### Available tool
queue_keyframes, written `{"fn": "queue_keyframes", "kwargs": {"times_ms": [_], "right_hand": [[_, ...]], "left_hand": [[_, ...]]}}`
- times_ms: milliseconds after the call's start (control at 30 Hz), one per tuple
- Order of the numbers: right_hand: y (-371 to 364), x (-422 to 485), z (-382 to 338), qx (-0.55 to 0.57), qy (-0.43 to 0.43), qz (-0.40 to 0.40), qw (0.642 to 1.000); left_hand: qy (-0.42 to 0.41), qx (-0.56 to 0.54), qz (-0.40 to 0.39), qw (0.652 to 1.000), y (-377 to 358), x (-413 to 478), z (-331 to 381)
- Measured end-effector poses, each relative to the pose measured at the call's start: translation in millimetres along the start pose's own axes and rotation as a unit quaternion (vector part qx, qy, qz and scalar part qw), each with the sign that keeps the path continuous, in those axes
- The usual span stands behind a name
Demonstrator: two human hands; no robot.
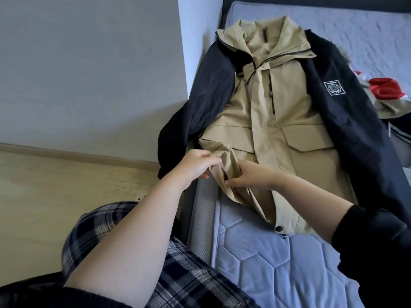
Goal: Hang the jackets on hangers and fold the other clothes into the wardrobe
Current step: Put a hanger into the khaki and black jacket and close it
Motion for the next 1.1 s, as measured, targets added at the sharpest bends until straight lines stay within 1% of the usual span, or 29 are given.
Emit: {"fn": "queue_keyframes", "kwargs": {"times_ms": [33,67,100,133,167,200,233,267,300,333,367,433,467,567,600,667,700,767,800,833,867,900,933,967,1000,1033,1067,1100], "right_hand": [[-4,-1,-1,0.010,0.001,0.011,1.000],[-10,-2,2,0.001,-0.001,0.019,1.000],[-15,-6,4,-0.041,-0.002,0.021,0.999],[-21,-11,8,-0.123,-0.001,0.023,0.992],[-28,-16,13,-0.224,0.006,0.029,0.974],[-35,-22,16,-0.306,0.016,0.036,0.951],[-40,-26,18,-0.336,0.012,0.046,0.941],[-42,-26,21,-0.309,0.002,0.062,0.949],[-40,-24,23,-0.256,-0.017,0.081,0.963],[-36,-21,24,-0.203,-0.034,0.098,0.974],[-30,-16,24,-0.173,-0.046,0.105,0.978],[-14,-10,21,-0.150,-0.039,0.107,0.982],[-6,-8,19,-0.132,-0.031,0.100,0.986],[14,-8,16,-0.080,-0.029,0.086,0.993],[19,-9,14,-0.069,-0.027,0.091,0.993],[22,-10,9,-0.046,-0.027,0.111,0.992],[20,-10,5,-0.029,-0.027,0.124,0.992],[14,-12,-3,-0.012,-0.024,0.143,0.989],[9,-14,-7,-0.027,-0.020,0.142,0.989],[4,-17,-11,-0.077,-0.019,0.136,0.987],[-1,-20,-15,-0.161,-0.019,0.129,0.978],[-6,-23,-18,-0.264,-0.007,0.125,0.956],[-12,-25,-22,-0.356,0.018,0.132,0.925],[-17,-27,-26,-0.423,0.047,0.142,0.894],[-22,-28,-28,-0.467,0.069,0.149,0.869],[-25,-30,-31,-0.484,0.088,0.155,0.857],[-28,-30,-31,-0.472,0.092,0.146,0.864],[-30,-31,-30,-0.436,0.086,0.126,0.887]], "left_hand": [[-0.022,0.033,0.017,0.999,2,-3,2],[-0.045,0.089,0.043,0.994,5,-5,4],[-0.064,0.177,0.078,0.979,10,-6,4],[-0.069,0.283,0.107,0.951,15,-10,3],[-0.060,0.379,0.117,0.916,18,-13,0],[-0.045,0.454,0.111,0.883,20,-17,-3],[-0.027,0.502,0.090,0.860,21,-20,-6],[-0.026,0.531,0.073,0.844,19,-21,-10],[-0.036,0.545,0.055,0.836,15,-20,-16],[-0.059,0.543,0.043,0.837,11,-19,-19],[-0.083,0.532,0.038,0.842,7,-17,-22],[-0.132,0.523,0.029,0.842,-1,-16,-26],[-0.157,0.529,0.035,0.833,-3,-17,-27],[-0.246,0.524,0.123,0.806,1,-22,-12],[-0.290,0.515,0.154,0.792,1,-26,-4],[-0.376,0.484,0.187,0.768,0,-32,8],[-0.406,0.465,0.196,0.762,-2,-32,8],[-0.428,0.435,0.216,0.762,-3,-32,6],[-0.417,0.421,0.228,0.772,-1,-34,6],[-0.393,0.405,0.238,0.790,4,-35,8],[-0.359,0.391,0.244,0.812,11,-35,9],[-0.317,0.390,0.245,0.829,17,-35,8],[-0.272,0.404,0.244,0.839,22,-34,8],[-0.225,0.428,0.244,0.841,27,-32,6],[-0.172,0.461,0.242,0.836,31,-29,1],[-0.111,0.500,0.226,0.829,34,-25,-6],[-0.050,0.532,0.193,0.823,37,-22,-15],[0.005,0.549,0.148,0.823,38,-20,-26]]}}
Point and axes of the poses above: each hand's wrist, its own x-axis towards the middle knuckle, its own y-axis out of the back of the hand, z = x × y, the point moved 4 cm from there along x, towards the middle knuckle, and after that the axes turned 6 degrees about z, right-handed, at the moved point
